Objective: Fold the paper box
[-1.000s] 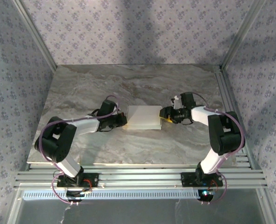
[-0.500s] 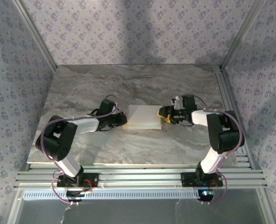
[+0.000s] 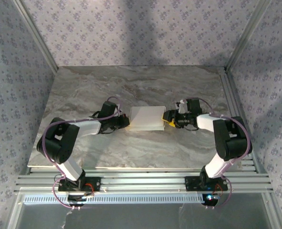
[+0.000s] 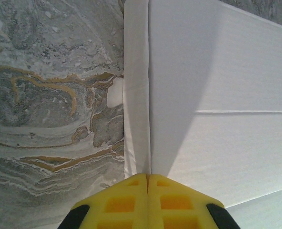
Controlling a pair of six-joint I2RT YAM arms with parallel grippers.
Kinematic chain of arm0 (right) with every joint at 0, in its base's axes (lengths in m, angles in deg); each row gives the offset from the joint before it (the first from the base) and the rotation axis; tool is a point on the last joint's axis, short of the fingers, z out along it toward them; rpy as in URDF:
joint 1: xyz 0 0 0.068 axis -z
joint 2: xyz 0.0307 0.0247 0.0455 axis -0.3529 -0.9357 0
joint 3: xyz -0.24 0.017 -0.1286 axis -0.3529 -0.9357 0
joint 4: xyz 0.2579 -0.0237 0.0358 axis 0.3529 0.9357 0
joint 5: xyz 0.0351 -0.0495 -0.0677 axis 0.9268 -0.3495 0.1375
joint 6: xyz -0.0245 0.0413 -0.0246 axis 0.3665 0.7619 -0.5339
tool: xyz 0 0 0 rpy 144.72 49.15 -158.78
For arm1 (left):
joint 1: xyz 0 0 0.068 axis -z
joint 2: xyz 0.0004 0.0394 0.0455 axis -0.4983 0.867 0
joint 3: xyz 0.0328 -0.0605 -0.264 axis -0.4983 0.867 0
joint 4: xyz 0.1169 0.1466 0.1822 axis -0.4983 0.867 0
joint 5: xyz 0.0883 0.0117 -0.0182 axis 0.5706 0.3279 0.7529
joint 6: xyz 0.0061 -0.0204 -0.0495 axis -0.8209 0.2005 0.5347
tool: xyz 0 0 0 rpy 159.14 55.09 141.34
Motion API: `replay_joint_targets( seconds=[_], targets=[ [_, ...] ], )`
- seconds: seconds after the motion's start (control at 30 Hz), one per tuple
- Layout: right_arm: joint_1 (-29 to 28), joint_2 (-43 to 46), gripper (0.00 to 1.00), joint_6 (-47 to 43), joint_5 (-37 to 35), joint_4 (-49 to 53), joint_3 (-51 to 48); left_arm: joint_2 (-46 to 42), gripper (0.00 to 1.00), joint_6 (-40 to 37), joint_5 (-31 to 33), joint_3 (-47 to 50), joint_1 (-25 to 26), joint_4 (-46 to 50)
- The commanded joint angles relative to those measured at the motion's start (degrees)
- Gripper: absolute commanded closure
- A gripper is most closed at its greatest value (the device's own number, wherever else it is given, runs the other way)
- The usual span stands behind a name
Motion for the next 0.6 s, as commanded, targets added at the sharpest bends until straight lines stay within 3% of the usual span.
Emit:
replay_joint_targets(
  seconds=[0.0, 0.3, 0.57],
  targets=[
    [-0.55, -0.65, 0.39, -1.26, 0.73, 1.21, 0.93, 3.70, 1.00, -1.25, 3.43, 2.78, -0.72, 6.35],
    [-2.23, -3.69, 0.39, 5.01, 3.56, -6.60, 1.68, 3.61, 1.00, -1.37, 3.10, 2.43, -0.72, 6.53],
    [-2.49, -4.10, 0.52, 9.78, 4.48, -11.80, 0.13, 3.30, 1.00, -0.98, 2.93, 2.41, -0.72, 6.09]
  ],
)
